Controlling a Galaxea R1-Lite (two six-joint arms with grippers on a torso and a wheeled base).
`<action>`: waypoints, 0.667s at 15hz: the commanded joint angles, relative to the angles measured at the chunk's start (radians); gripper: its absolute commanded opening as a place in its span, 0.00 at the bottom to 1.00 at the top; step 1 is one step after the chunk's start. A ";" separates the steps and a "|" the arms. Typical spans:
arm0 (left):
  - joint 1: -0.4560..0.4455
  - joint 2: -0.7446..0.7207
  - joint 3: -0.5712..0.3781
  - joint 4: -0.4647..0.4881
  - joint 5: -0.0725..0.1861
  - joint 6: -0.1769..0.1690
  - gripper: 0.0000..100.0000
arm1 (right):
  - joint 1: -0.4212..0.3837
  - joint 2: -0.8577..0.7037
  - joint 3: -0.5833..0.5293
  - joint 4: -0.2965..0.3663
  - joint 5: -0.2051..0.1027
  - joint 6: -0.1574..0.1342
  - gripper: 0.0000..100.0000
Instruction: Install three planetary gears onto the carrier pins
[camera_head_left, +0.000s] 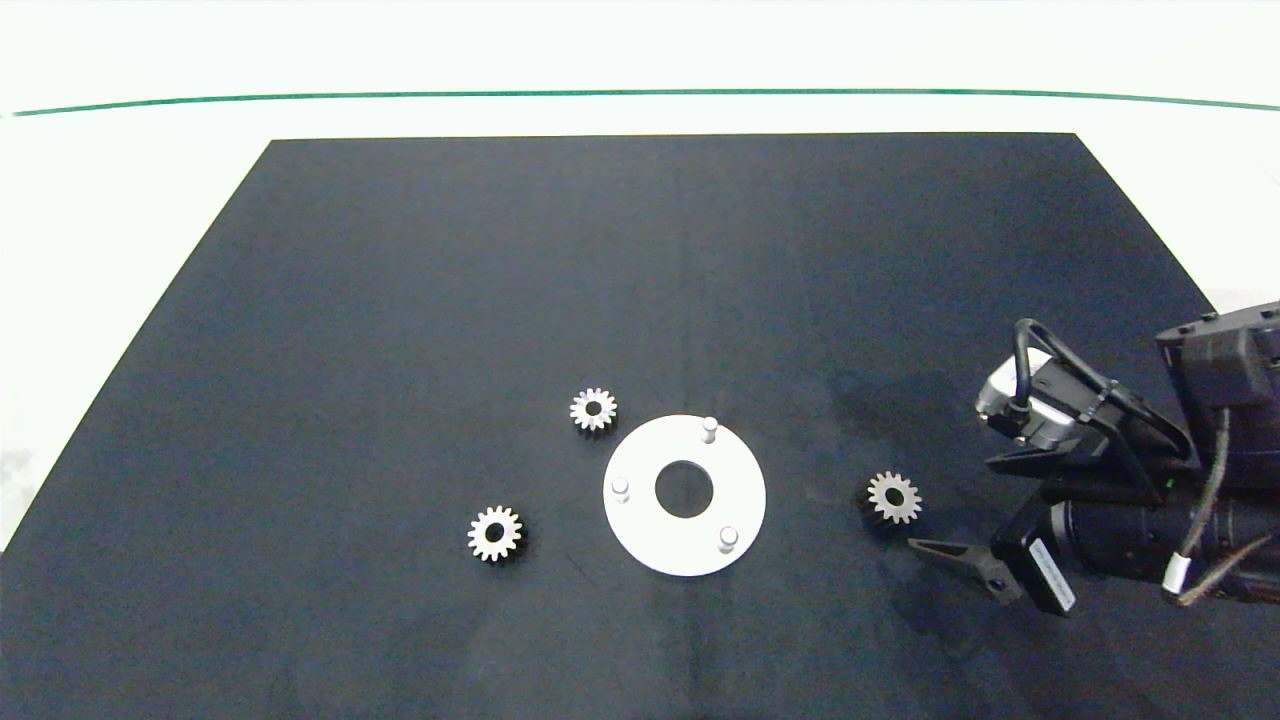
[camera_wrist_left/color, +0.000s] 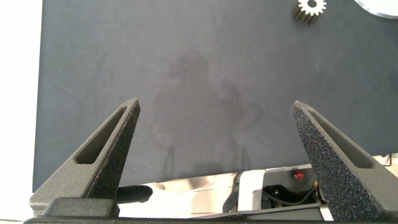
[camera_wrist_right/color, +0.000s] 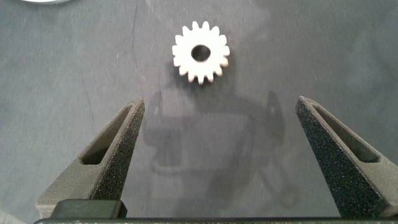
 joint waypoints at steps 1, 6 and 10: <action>-0.003 0.000 -0.001 0.003 0.001 0.000 1.00 | 0.028 0.104 -0.080 -0.005 -0.013 -0.002 1.00; -0.003 0.000 0.002 0.006 0.002 0.000 1.00 | 0.037 0.135 -0.104 -0.002 -0.011 -0.002 1.00; -0.003 0.000 -0.001 0.005 0.002 0.000 1.00 | 0.037 0.136 -0.105 -0.004 -0.010 0.000 0.98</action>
